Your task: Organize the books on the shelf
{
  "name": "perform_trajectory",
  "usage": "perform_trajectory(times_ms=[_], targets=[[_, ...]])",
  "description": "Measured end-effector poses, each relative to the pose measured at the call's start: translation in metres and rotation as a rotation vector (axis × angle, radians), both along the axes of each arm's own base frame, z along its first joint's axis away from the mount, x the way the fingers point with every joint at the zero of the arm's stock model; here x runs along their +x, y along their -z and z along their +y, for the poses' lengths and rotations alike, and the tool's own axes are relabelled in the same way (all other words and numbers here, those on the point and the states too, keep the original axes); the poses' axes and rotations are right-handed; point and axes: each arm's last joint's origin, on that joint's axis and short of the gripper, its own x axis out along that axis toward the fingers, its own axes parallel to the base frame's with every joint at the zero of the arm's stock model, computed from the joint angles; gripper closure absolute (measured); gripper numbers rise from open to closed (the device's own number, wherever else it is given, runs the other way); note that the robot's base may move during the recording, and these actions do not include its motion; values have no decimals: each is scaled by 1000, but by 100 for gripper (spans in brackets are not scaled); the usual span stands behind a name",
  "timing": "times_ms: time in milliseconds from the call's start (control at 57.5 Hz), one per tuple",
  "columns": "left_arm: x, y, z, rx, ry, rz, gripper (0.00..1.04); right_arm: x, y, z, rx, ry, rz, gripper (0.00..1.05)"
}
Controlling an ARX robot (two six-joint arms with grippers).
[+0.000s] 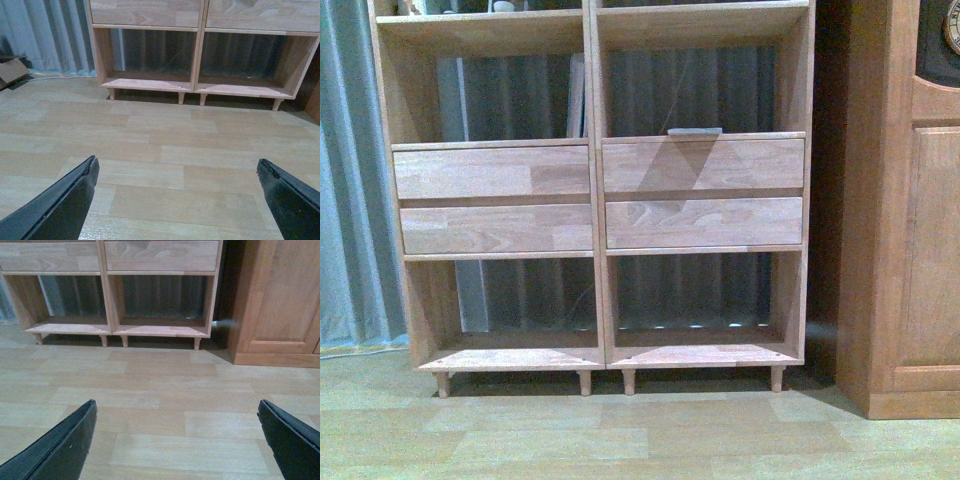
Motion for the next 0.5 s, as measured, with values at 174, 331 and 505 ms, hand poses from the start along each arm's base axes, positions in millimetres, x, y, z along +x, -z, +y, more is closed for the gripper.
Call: perform_trajectory(times_ms=[174, 331, 505], targets=[[0, 0, 0, 0, 0, 0, 7, 0, 0, 0, 0, 0, 0, 7], [0, 0, 0, 0, 0, 0, 7, 0, 0, 0, 0, 0, 0, 7], [0, 0, 0, 0, 0, 0, 7, 0, 0, 0, 0, 0, 0, 7]])
